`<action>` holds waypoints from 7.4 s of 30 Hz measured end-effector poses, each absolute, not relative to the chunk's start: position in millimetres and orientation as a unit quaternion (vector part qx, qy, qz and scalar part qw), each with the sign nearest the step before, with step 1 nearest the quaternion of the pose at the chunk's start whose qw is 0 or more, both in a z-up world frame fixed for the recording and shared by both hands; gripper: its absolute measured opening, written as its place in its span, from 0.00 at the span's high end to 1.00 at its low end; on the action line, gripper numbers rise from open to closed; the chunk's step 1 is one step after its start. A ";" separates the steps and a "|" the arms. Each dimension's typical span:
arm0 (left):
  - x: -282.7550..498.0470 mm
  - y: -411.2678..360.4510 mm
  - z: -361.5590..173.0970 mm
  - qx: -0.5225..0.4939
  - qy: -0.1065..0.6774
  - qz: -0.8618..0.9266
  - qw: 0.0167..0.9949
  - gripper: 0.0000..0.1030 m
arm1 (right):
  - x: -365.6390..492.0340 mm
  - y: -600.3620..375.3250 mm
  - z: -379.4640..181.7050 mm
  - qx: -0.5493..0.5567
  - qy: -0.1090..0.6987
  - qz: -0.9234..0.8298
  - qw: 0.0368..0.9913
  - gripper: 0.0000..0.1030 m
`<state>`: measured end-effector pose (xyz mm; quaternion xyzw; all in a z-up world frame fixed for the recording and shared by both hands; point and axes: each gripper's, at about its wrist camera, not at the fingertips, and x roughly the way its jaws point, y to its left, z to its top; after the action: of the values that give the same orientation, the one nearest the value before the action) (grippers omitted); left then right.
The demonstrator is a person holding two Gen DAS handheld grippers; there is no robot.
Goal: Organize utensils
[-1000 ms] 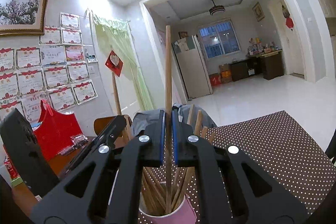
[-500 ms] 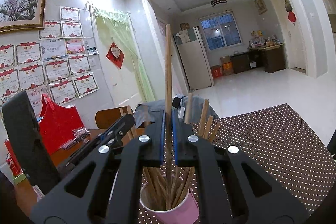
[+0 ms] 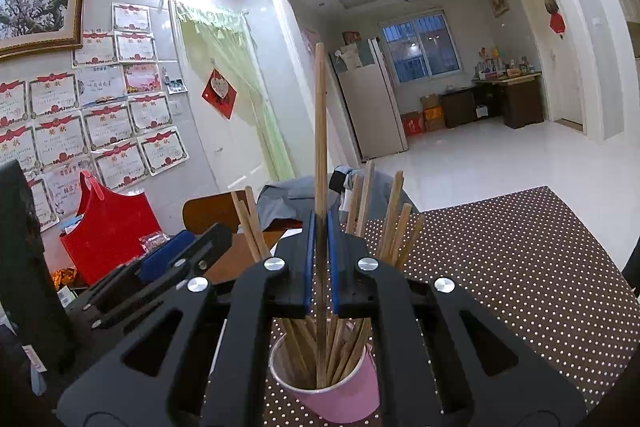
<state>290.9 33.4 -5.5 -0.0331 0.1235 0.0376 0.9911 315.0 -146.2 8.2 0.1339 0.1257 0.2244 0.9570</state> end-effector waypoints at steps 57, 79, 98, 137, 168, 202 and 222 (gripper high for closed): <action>201.9 19.7 59.5 -0.004 0.125 0.040 0.991 0.27 | 234.0 -169.3 65.9 0.044 0.135 0.146 0.979 0.21; 160.8 7.4 83.4 0.019 0.084 0.042 0.995 0.27 | 189.6 -176.3 92.9 0.027 0.075 0.140 0.987 0.10; 155.1 7.9 85.0 0.017 0.073 0.045 0.996 0.27 | 183.9 -171.0 95.2 0.021 0.069 0.147 0.987 0.10; 152.9 4.4 85.1 0.028 0.064 0.054 0.996 0.27 | 185.0 -171.4 94.3 0.023 0.075 0.150 0.986 0.10; 152.8 4.4 85.9 0.028 0.065 0.054 0.996 0.27 | 187.5 -172.4 92.6 0.024 0.081 0.154 0.984 0.10; 153.0 4.3 87.9 0.028 0.066 0.053 0.996 0.27 | 192.7 -172.8 85.1 0.022 0.087 0.154 0.984 0.10; 151.9 3.6 88.3 0.028 0.068 0.054 0.996 0.27 | 193.9 -173.4 81.1 0.020 0.090 0.154 0.984 0.10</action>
<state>151.9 3.6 88.3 0.0285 0.0676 0.0539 0.9959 193.9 -173.4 81.1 0.0197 0.0905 0.1541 0.9837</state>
